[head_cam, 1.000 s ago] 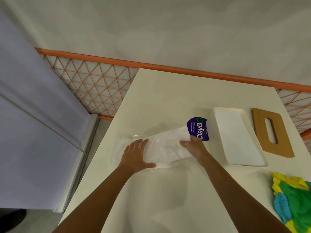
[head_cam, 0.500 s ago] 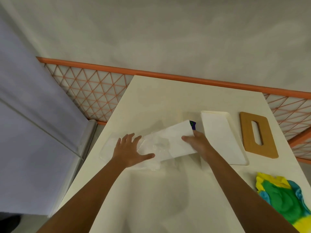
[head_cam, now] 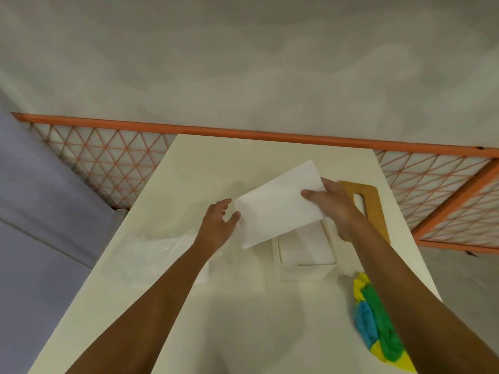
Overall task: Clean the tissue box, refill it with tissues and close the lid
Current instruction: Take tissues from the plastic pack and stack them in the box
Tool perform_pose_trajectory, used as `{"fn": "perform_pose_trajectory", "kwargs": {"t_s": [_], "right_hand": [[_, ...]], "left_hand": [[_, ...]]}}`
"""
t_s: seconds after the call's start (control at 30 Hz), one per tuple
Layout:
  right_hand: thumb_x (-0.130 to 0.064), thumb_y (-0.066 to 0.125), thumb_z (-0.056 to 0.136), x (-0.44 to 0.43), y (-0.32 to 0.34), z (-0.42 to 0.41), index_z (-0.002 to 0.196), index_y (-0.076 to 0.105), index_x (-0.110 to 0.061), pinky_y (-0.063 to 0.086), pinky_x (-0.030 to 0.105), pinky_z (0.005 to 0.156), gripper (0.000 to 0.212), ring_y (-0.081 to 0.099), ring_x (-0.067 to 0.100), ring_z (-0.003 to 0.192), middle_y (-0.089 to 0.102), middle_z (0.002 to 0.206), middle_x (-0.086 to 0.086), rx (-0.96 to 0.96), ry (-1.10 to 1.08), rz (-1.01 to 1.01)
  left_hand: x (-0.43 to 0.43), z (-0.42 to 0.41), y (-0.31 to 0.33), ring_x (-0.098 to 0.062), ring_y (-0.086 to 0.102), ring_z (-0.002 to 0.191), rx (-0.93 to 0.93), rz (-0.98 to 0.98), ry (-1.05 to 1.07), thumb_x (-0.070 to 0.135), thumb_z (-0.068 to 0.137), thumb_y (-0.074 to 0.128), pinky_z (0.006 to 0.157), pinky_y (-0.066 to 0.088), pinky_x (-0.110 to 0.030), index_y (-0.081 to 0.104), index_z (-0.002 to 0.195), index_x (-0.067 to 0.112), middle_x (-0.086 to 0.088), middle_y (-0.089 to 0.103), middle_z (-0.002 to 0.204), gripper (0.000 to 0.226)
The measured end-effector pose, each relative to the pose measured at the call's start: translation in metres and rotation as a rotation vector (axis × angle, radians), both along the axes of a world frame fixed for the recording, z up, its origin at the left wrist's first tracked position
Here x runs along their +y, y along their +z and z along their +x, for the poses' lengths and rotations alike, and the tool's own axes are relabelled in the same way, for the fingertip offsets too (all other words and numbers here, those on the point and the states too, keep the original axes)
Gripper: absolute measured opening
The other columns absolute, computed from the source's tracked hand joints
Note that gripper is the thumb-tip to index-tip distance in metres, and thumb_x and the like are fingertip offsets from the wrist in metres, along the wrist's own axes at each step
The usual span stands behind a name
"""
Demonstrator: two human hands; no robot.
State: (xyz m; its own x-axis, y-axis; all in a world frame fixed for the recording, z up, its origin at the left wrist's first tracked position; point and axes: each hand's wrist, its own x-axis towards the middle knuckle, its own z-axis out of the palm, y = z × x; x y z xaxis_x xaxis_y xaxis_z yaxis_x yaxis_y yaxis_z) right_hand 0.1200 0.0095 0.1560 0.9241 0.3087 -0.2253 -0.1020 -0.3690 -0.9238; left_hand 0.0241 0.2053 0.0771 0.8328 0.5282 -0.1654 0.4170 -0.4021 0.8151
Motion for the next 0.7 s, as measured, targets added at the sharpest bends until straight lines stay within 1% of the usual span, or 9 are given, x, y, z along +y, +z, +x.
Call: {"fn": "perform_pose_trajectory", "kwargs": {"t_s": [0.13, 0.23, 0.3, 0.37, 0.4, 0.47, 0.57, 0.63, 0.7], "right_hand": [[-0.010, 0.058, 0.087, -0.022, -0.003, 0.009, 0.119, 0.058, -0.009, 0.044, 0.030, 0.085, 0.032, 0.058, 0.022, 0.100, 0.063, 0.111, 0.006, 0.054, -0.063, 0.116], [-0.011, 0.059, 0.088, -0.031, -0.011, 0.014, 0.119, 0.057, -0.010, 0.042, 0.028, 0.080, 0.031, 0.056, 0.017, 0.091, 0.061, 0.101, -0.001, 0.085, -0.120, 0.154], [-0.012, 0.059, 0.087, -0.035, -0.020, 0.015, 0.117, 0.057, -0.013, 0.044, 0.027, 0.078, 0.030, 0.056, 0.012, 0.085, 0.060, 0.093, -0.006, 0.123, -0.142, 0.203], [-0.012, 0.061, 0.086, -0.039, -0.029, 0.015, 0.111, 0.056, -0.019, 0.044, 0.030, 0.082, 0.026, 0.056, 0.011, 0.085, 0.059, 0.088, -0.010, 0.160, -0.152, 0.238], [-0.013, 0.062, 0.086, -0.041, -0.033, 0.016, 0.107, 0.055, -0.022, 0.043, 0.030, 0.083, 0.024, 0.056, 0.010, 0.084, 0.059, 0.087, -0.012, 0.162, -0.151, 0.240], [-0.014, 0.063, 0.086, -0.046, -0.041, 0.017, 0.104, 0.054, -0.025, 0.042, 0.030, 0.082, 0.023, 0.056, 0.008, 0.083, 0.060, 0.088, -0.012, 0.174, -0.137, 0.238], [-0.015, 0.067, 0.082, -0.053, -0.051, 0.018, 0.097, 0.060, -0.024, 0.047, 0.033, 0.086, 0.018, 0.060, 0.016, 0.093, 0.064, 0.102, -0.003, 0.233, -0.123, 0.247], [-0.014, 0.070, 0.080, -0.054, -0.056, 0.016, 0.089, 0.059, -0.027, 0.049, 0.038, 0.089, 0.019, 0.060, 0.020, 0.096, 0.064, 0.103, 0.000, 0.278, -0.136, 0.251], [-0.011, 0.070, 0.079, -0.055, -0.062, 0.014, 0.089, 0.058, -0.026, 0.050, 0.038, 0.088, 0.022, 0.060, 0.021, 0.095, 0.064, 0.101, 0.001, 0.317, -0.146, 0.271]], "left_hand": [[-0.026, 0.018, 0.003, -0.021, 0.048, 0.122, -0.015, -0.128, 0.064, 0.031, 0.094, 0.050, 0.094, 0.034, -0.024, 0.033, 0.143, 0.015, -0.005, 0.049, 0.137, 0.055], [-0.036, 0.033, 0.003, -0.024, 0.044, 0.127, 0.025, -0.330, 0.115, 0.037, 0.094, 0.048, 0.102, 0.034, -0.031, 0.026, 0.147, 0.021, -0.003, 0.045, 0.139, 0.059], [-0.040, 0.041, 0.003, -0.026, 0.046, 0.124, 0.043, -0.501, 0.158, 0.040, 0.091, 0.050, 0.105, 0.038, -0.038, 0.031, 0.144, 0.023, -0.003, 0.045, 0.140, 0.058], [-0.044, 0.049, 0.003, -0.024, 0.051, 0.113, 0.051, -0.586, 0.205, 0.037, 0.089, 0.053, 0.092, 0.044, -0.036, 0.038, 0.139, 0.022, -0.001, 0.050, 0.133, 0.054], [-0.045, 0.052, 0.004, -0.023, 0.051, 0.108, 0.043, -0.596, 0.227, 0.034, 0.089, 0.054, 0.087, 0.043, -0.033, 0.039, 0.137, 0.022, 0.000, 0.051, 0.128, 0.052], [-0.047, 0.058, 0.004, -0.020, 0.047, 0.104, 0.025, -0.558, 0.238, 0.027, 0.089, 0.057, 0.085, 0.038, -0.031, 0.039, 0.137, 0.023, 0.001, 0.048, 0.121, 0.051], [-0.044, 0.067, 0.001, -0.020, 0.046, 0.107, -0.007, -0.465, 0.177, 0.018, 0.087, 0.060, 0.087, 0.035, -0.029, 0.039, 0.137, 0.026, 0.000, 0.048, 0.127, 0.054], [-0.044, 0.073, 0.002, -0.017, 0.043, 0.108, -0.006, -0.401, 0.114, 0.013, 0.087, 0.058, 0.088, 0.032, -0.027, 0.037, 0.137, 0.027, 0.002, 0.046, 0.128, 0.056], [-0.047, 0.081, 0.005, -0.016, 0.042, 0.108, -0.003, -0.349, 0.022, 0.007, 0.088, 0.055, 0.088, 0.032, -0.026, 0.036, 0.138, 0.028, 0.002, 0.045, 0.130, 0.058]]}}
